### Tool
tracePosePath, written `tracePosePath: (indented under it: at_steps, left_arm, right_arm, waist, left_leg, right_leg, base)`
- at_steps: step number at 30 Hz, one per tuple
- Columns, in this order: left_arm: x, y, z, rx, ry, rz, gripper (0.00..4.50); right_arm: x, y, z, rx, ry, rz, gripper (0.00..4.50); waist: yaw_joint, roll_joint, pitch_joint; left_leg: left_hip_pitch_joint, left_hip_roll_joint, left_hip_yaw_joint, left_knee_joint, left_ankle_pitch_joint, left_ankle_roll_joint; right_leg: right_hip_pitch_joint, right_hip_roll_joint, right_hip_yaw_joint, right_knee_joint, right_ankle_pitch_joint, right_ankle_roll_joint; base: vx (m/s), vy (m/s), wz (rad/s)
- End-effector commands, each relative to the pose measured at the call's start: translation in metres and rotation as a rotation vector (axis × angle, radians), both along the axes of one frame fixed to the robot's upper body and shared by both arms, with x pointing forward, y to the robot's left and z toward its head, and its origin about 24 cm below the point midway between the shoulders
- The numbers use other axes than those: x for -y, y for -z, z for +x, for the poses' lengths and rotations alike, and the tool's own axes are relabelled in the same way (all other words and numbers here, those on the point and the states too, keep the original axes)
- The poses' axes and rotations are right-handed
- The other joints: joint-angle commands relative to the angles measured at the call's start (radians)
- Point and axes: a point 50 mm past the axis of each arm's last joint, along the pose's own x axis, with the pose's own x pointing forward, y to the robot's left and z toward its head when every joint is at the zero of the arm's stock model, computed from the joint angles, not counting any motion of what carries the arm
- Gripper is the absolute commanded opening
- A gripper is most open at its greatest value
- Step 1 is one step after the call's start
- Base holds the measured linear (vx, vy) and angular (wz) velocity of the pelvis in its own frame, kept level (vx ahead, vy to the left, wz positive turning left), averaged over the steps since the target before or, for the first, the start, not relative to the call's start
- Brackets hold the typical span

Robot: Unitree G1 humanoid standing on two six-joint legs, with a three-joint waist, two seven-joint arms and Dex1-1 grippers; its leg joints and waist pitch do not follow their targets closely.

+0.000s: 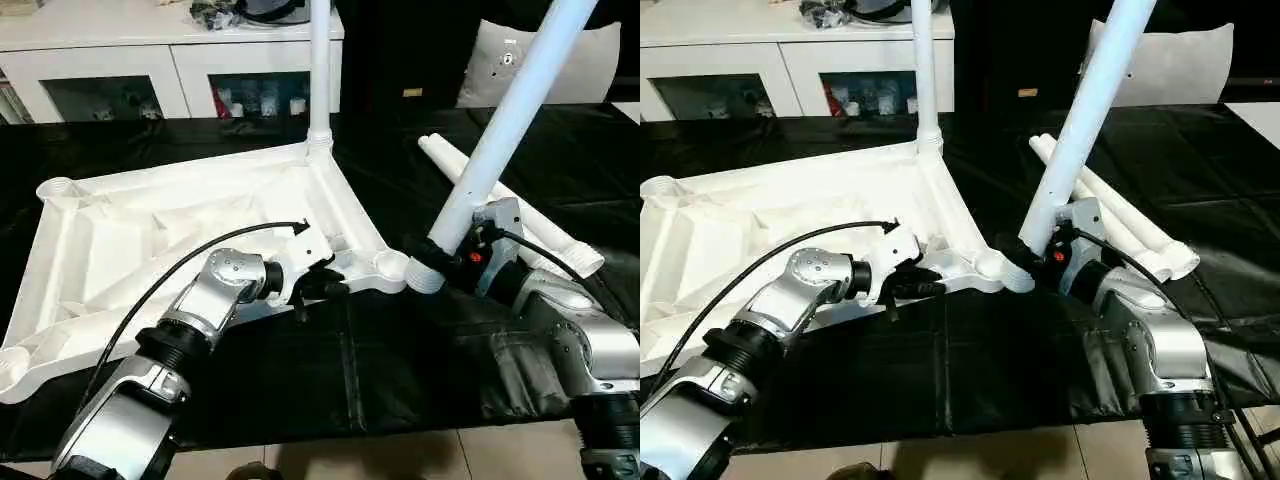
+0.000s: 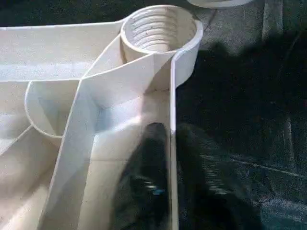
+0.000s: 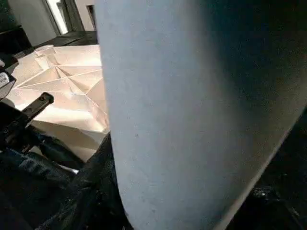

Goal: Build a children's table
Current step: Insert table leg to table base

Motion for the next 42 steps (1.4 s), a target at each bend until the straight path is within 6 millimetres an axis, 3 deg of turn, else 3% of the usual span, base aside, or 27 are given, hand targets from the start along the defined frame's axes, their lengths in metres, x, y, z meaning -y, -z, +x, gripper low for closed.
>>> tracePosePath:
  at_steps: [1,12,17,19,20,22,26,31,42]
  left_arm:
    - [-0.005,0.010,-0.002,-0.031,0.009,0.065,0.19]
    - [-0.010,0.012,-0.003,-0.001,0.051,0.160,0.00]
    - [-0.007,0.008,-0.016,0.020,0.229,0.140,0.00]
    - [-0.007,0.008,-0.017,0.019,0.241,0.143,0.00]
    - [-0.007,0.008,-0.018,0.017,0.253,0.145,0.00]
    - [-0.007,0.007,-0.020,0.022,0.272,0.146,0.00]
    - [-0.008,0.006,-0.023,0.016,0.312,0.136,0.00]
    - [-0.010,0.007,-0.025,0.012,0.320,0.135,0.00]
    - [-0.011,0.008,-0.027,0.010,0.330,0.143,0.00]
  right_arm:
    - [-0.002,-0.004,0.001,0.019,-0.016,-0.008,1.91]
    - [-0.009,-0.010,0.007,0.019,-0.101,-0.052,1.91]
    - [-0.022,-0.015,0.003,-0.031,-0.285,-0.073,1.91]
    - [-0.022,-0.015,0.002,-0.039,-0.304,-0.082,1.91]
    - [-0.022,-0.013,0.002,-0.048,-0.324,-0.093,1.91]
    - [-0.022,-0.012,0.002,-0.058,-0.346,-0.103,1.91]
    - [-0.021,-0.011,0.004,-0.076,-0.366,-0.113,1.91]
    - [-0.020,-0.010,0.003,-0.098,-0.387,-0.117,1.91]
    - [-0.020,-0.008,0.005,-0.112,-0.409,-0.126,1.91]
  waist:
    - [0.002,-0.008,-0.068]
    - [0.000,-0.008,-0.068]
    - [-0.002,-0.014,-0.066]
    - [0.004,-0.010,-0.068]
    - [0.005,-0.015,-0.067]
    - [0.008,-0.014,-0.067]
    - [0.009,-0.015,-0.066]
    - [0.017,-0.010,-0.067]
    - [0.024,-0.017,-0.066]
  left_leg:
    - [0.019,0.058,-0.019,-0.075,-0.150,0.042]
    - [0.019,0.060,-0.019,-0.075,-0.143,0.045]
    - [0.018,0.062,-0.018,-0.076,-0.146,0.054]
    - [0.022,0.065,-0.017,-0.076,-0.146,0.051]
    - [0.022,0.065,-0.016,-0.076,-0.146,0.052]
    - [0.021,0.065,-0.016,-0.076,-0.145,0.050]
    - [0.020,0.064,-0.016,-0.077,-0.146,0.044]
    - [0.021,0.065,-0.015,-0.077,-0.140,0.045]
    - [0.022,0.066,-0.014,-0.078,-0.148,0.039]
  right_leg:
    - [0.045,-0.063,0.027,-0.073,-0.033,-0.286]
    - [0.045,-0.063,0.027,-0.072,-0.017,-0.287]
    - [0.045,-0.064,0.028,-0.073,-0.030,-0.291]
    - [0.041,-0.065,0.028,-0.070,-0.030,-0.295]
    - [0.040,-0.065,0.028,-0.071,-0.029,-0.296]
    - [0.040,-0.066,0.028,-0.069,-0.032,-0.296]
    - [0.040,-0.067,0.028,-0.070,-0.045,-0.293]
    - [0.039,-0.066,0.027,-0.069,-0.036,-0.291]
    - [0.037,-0.067,0.028,-0.070,-0.064,-0.284]
  base:
    - [0.000,0.000,0.00]
    - [0.000,0.000,0.00]
    - [0.000,0.000,0.00]
    - [0.000,0.000,0.00]
    - [0.000,0.000,0.00]
    - [0.000,0.000,0.00]
    - [0.000,0.000,0.00]
    - [0.000,0.000,0.00]
    - [0.000,0.000,0.00]
